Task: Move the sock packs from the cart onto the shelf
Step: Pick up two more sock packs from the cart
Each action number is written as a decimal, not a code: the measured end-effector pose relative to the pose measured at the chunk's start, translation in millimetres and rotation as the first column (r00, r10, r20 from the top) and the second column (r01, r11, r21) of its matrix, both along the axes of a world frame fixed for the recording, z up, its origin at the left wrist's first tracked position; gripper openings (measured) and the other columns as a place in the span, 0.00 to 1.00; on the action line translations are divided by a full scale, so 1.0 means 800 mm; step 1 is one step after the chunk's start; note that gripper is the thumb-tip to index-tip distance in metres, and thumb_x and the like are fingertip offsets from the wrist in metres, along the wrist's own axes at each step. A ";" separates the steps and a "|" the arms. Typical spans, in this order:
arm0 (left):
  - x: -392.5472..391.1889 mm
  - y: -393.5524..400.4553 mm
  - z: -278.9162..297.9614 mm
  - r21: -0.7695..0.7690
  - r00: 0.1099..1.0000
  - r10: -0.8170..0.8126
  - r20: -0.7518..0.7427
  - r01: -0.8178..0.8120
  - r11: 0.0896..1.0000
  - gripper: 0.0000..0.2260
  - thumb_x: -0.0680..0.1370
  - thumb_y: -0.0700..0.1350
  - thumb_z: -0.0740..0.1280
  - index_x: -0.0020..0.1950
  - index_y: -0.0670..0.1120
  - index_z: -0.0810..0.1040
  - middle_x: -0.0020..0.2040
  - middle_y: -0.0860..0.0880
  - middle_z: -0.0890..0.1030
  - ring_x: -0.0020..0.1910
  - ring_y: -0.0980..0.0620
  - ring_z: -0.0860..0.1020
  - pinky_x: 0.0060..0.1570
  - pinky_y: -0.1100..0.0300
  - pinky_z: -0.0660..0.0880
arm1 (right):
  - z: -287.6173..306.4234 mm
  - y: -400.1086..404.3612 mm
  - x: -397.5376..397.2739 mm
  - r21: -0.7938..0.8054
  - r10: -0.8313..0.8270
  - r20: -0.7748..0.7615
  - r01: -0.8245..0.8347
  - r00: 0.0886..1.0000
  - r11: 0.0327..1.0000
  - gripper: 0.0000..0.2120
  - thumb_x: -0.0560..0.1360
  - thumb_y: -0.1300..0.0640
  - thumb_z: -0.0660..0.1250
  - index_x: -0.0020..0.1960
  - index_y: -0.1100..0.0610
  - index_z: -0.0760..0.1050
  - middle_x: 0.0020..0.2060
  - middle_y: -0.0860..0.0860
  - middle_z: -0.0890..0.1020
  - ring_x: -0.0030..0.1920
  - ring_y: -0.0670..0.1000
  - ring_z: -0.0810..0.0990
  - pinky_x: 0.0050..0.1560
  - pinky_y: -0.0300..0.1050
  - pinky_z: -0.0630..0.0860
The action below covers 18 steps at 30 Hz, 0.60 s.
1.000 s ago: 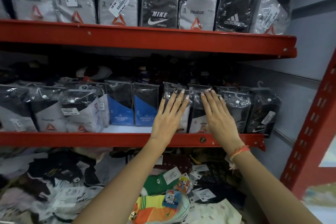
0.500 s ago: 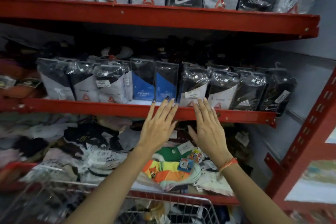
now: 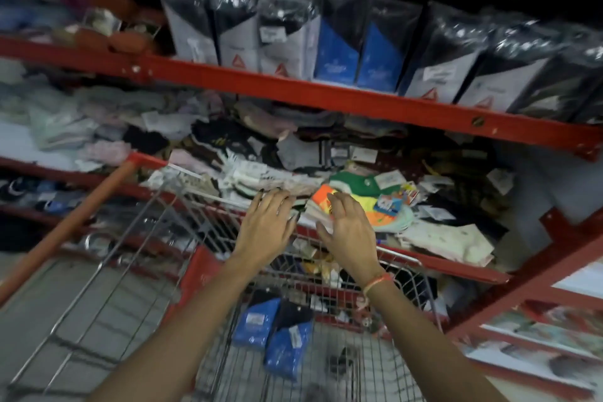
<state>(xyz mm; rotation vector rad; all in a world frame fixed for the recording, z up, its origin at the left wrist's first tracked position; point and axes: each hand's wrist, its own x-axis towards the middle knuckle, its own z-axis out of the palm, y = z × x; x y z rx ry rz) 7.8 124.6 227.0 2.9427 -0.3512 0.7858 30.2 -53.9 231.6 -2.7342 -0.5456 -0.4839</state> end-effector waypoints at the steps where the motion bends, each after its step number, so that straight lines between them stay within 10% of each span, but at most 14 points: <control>1: -0.008 0.006 -0.013 -0.014 1.000 0.007 -0.027 -0.008 1.000 0.19 0.79 0.51 0.54 0.63 0.43 0.75 0.60 0.46 0.79 0.62 0.46 0.75 0.64 0.50 0.70 | -0.012 0.009 -0.004 -0.006 0.007 -0.043 -0.007 0.999 1.000 0.27 0.74 0.50 0.66 0.68 0.62 0.68 0.62 0.59 0.75 0.64 0.60 0.72 0.66 0.55 0.71; 8: -0.034 0.046 -0.121 -0.063 0.941 0.108 -0.321 -0.135 0.989 0.18 0.78 0.49 0.54 0.58 0.42 0.77 0.52 0.44 0.81 0.53 0.46 0.78 0.56 0.53 0.75 | -0.107 0.046 -0.035 -0.049 0.004 -0.428 -0.027 0.904 0.998 0.28 0.77 0.47 0.64 0.71 0.60 0.65 0.65 0.60 0.72 0.67 0.61 0.69 0.63 0.55 0.74; 18: -0.020 0.055 -0.258 -0.172 0.584 0.122 -0.803 -0.423 0.889 0.22 0.77 0.44 0.61 0.71 0.44 0.66 0.70 0.39 0.68 0.64 0.37 0.70 0.57 0.48 0.73 | -0.256 0.057 -0.043 -0.219 -0.253 -0.863 0.127 0.436 0.967 0.19 0.78 0.49 0.60 0.63 0.59 0.71 0.60 0.57 0.77 0.56 0.59 0.78 0.54 0.49 0.78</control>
